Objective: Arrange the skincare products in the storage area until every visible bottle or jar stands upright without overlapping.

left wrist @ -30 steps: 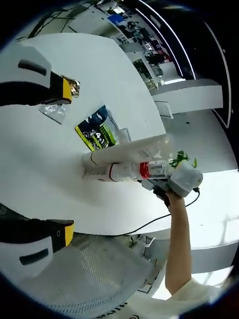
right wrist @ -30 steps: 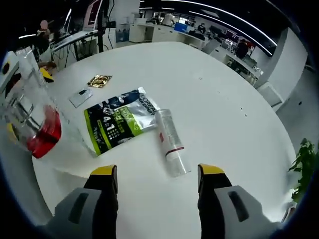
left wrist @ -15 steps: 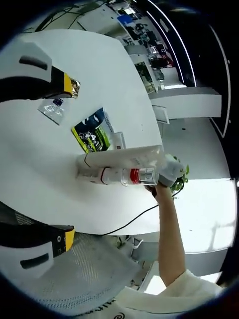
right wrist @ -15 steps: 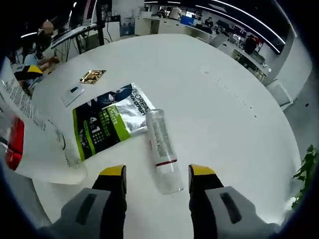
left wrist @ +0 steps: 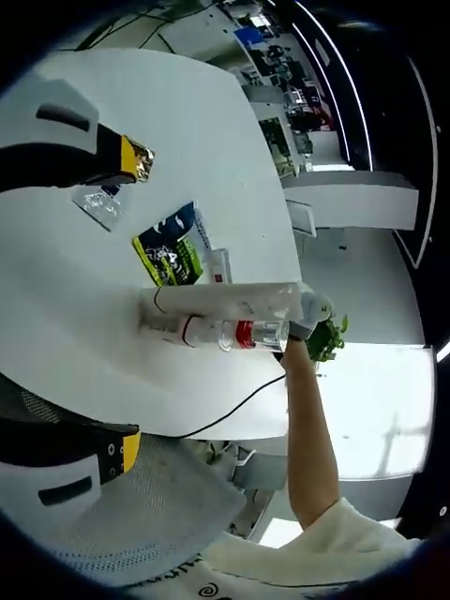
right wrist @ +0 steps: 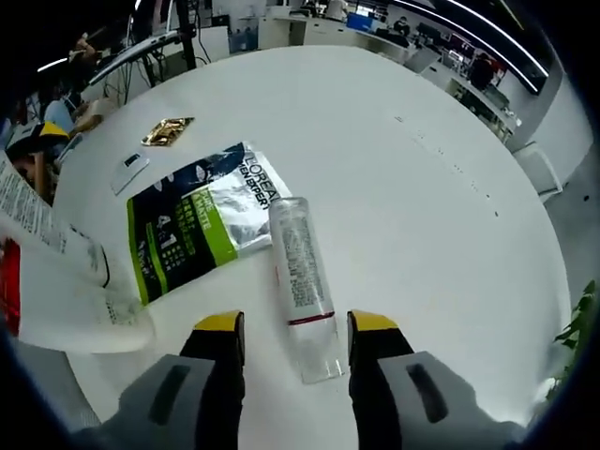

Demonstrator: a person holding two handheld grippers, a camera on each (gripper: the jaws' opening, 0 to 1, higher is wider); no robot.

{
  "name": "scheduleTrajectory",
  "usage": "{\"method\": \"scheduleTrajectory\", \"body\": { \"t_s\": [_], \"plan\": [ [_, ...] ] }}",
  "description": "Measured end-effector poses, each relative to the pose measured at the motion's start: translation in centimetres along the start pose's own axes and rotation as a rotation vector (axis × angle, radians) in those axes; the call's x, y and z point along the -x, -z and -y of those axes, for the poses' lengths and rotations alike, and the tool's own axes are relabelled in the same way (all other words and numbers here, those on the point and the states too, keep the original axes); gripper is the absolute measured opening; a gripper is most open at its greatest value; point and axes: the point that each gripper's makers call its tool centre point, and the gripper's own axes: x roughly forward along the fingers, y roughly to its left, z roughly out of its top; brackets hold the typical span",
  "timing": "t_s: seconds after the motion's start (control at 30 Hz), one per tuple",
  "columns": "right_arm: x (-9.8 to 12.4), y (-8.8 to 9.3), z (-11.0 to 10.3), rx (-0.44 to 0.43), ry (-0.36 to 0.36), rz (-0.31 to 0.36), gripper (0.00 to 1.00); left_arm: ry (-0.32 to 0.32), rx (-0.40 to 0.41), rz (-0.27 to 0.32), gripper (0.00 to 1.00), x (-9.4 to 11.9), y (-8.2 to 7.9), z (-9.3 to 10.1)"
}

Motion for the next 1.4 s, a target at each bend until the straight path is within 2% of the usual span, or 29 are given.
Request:
{"method": "scheduleTrajectory", "body": {
  "t_s": [0.1,0.17,0.3,0.4,0.57,0.67,0.8,0.87,1.03,1.23,1.4],
  "plan": [
    [-0.1,-0.4,0.0,0.004,-0.002,0.007,0.38,0.015,0.016,0.012,0.99,0.0,-0.2,0.2],
    [-0.2,-0.5,0.1,0.005,-0.005,0.006,0.38,0.039,0.036,0.042,0.99,0.0,-0.9,0.7],
    [-0.2,-0.3,-0.2,-0.003,-0.037,0.000,0.36,0.047,0.036,0.054,0.99,-0.1,-1.4,1.2],
    [-0.4,-0.3,-0.5,-0.047,-0.072,0.008,0.34,0.097,0.072,0.099,0.99,-0.1,-2.2,2.1],
    [-0.2,-0.2,-0.8,-0.038,-0.063,0.006,0.34,0.095,0.062,0.075,0.99,-0.3,-1.6,1.8],
    [-0.3,-0.2,-0.5,-0.048,-0.060,0.020,0.32,0.100,0.065,0.087,0.99,-0.2,-1.8,1.8],
    [-0.2,-0.2,-0.3,-0.070,-0.056,0.069,0.25,0.110,0.065,0.092,0.98,-0.2,-1.9,2.0],
    [-0.5,-0.1,0.0,-0.064,-0.046,0.072,0.21,0.108,0.063,0.090,0.98,-0.2,-1.8,1.9],
    [-0.5,-0.3,-0.2,-0.049,-0.041,0.054,0.20,0.100,0.063,0.085,0.98,-0.1,-1.7,1.6],
    [-0.7,-0.3,-0.1,-0.097,-0.017,0.025,0.19,0.095,0.054,0.083,0.98,-0.1,-1.7,1.6],
    [-0.4,-0.1,-0.5,-0.110,-0.017,0.027,0.19,0.087,0.043,0.073,0.98,-0.2,-1.6,1.8]
  ]
}}
